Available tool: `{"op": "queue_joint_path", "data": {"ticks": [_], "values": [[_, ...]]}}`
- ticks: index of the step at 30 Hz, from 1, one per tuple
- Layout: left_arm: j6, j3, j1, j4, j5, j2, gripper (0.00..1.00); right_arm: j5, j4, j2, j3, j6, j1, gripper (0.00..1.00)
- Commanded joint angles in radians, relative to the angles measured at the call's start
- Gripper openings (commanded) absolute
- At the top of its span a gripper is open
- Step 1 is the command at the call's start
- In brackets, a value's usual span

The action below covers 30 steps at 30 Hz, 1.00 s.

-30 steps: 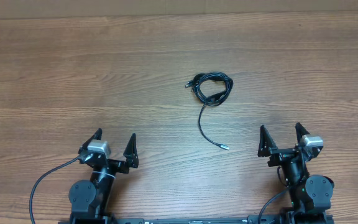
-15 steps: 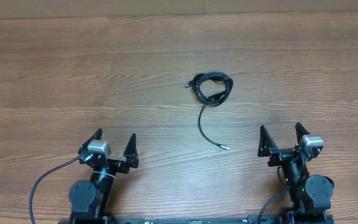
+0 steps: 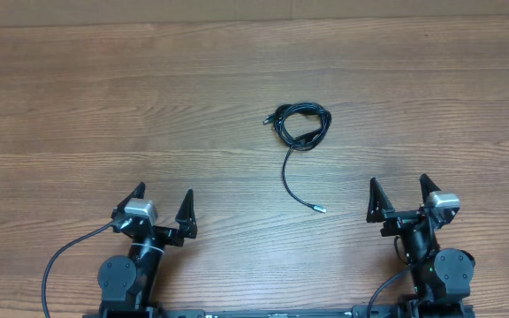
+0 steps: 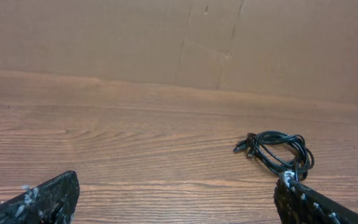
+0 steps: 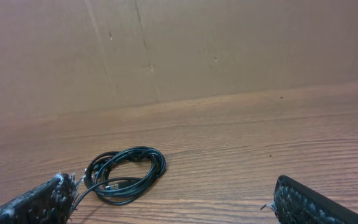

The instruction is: Untangle cables

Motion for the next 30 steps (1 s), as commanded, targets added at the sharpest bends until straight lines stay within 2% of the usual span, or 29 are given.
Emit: {"op": "queue_joint_path", "data": {"ticks": [1,30], "values": [[-0.011,-0.01,-0.001,0.004,-0.011,-0.01,1.0,-0.002,0.006,-0.012,-0.008,0.002,0.005,1.0],[-0.002,-0.01,-0.001,0.003,-0.013,-0.01,1.0,-0.05,0.042,-0.012,-0.008,-0.002,0.004,1.0]]}}
